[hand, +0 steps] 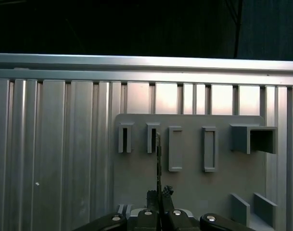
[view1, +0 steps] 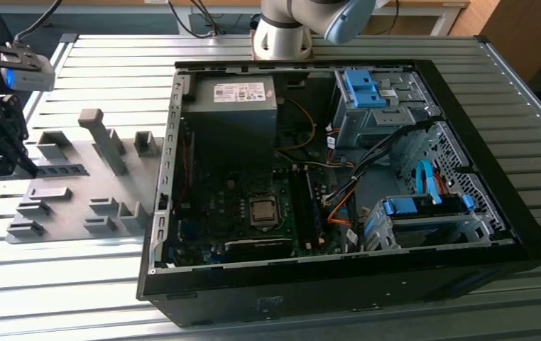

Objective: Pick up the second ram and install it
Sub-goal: 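Pick up the second ram and move it above second insertion slot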

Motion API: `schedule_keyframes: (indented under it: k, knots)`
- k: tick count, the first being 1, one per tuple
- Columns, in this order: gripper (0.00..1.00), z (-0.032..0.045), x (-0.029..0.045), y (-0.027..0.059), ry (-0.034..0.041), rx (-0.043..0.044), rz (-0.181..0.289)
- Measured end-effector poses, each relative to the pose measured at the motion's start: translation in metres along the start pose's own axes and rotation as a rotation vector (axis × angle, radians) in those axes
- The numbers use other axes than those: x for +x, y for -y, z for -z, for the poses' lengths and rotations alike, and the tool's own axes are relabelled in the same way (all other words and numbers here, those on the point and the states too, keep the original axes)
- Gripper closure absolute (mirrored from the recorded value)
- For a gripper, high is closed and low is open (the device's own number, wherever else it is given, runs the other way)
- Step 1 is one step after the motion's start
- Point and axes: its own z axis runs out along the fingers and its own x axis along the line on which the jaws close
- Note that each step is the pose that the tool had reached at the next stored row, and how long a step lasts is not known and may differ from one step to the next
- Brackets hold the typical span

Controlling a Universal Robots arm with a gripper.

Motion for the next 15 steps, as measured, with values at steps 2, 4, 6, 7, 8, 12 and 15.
schedule_keyframes:
  k: [2,4,6,7,8,12,15]
  knots:
    - [0.86,0.0033,-0.0001,0.0,0.0001,0.0001,0.0]
    - [0.86,0.007,-0.0002,-0.0001,0.0,0.0,0.0]
    - [0.86,0.0107,-0.0005,-0.0001,0.0,0.0,0.0]
    - [0.86,0.0126,-0.0006,-0.0001,0.0,0.0,0.0]
    - [0.86,0.0144,-0.0008,-0.0002,0.0,0.0,0.0]
    - [0.86,0.0214,-0.001,-0.0002,0.0,-0.0001,0.0]
    - [0.86,0.0262,-0.0013,-0.0003,0.0001,0.0001,0.0]
